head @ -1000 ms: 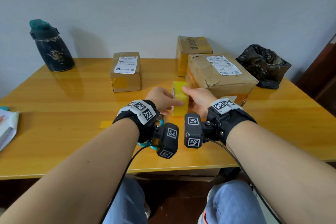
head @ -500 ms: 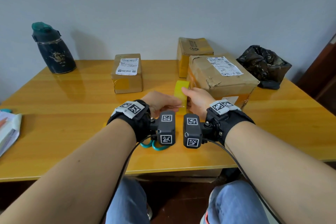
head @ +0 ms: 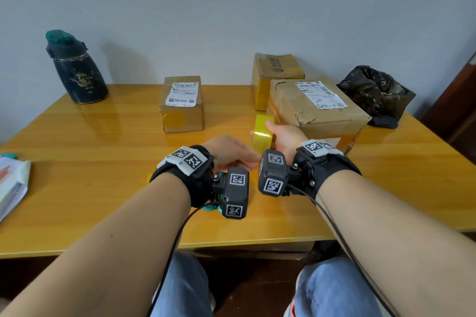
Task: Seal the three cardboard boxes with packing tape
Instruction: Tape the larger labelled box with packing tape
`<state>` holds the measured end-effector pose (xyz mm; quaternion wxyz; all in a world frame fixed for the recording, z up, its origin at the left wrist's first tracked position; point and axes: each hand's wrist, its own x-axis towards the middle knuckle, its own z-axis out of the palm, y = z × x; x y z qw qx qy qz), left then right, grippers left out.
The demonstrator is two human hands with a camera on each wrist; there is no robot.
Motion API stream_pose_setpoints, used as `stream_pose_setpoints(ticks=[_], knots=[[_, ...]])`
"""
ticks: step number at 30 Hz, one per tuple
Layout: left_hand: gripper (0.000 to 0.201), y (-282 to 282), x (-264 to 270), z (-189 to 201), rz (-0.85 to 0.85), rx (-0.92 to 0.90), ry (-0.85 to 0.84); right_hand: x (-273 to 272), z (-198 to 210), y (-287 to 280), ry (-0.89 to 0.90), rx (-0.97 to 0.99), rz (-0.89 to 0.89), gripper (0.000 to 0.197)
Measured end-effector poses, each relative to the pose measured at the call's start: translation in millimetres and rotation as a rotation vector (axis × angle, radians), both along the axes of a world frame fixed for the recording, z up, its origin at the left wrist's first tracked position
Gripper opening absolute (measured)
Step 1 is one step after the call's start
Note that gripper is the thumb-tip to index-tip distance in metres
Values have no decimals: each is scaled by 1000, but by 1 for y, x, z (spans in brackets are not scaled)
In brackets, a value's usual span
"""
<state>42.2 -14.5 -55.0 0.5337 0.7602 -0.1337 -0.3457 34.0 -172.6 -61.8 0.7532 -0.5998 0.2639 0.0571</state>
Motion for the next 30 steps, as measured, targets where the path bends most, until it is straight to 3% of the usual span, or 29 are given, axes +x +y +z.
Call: stream_pose_setpoints(ticks=[2,5,8,14,21,27,30], knots=[[27,2,-2,-1,-14,18,-10,0,3,-5,46,70,34,44],[19,4,-1,-4,7,68,-49,-2,3,-7,55,109,87,44],[23,2,2,-9,89,98,-116,-4,5,-1,25,157,35,44],[53,1,8,-12,175,58,-206,-2,10,2,28,193,5,46],[13,2,6,-10,44,-2,-96,-3,11,5,-27,126,67,38],[29,-1,9,-9,350,46,-49,0,11,11,-44,88,8,40],[19,0,4,-6,297,-41,82,2,9,12,-62,45,-15,39]])
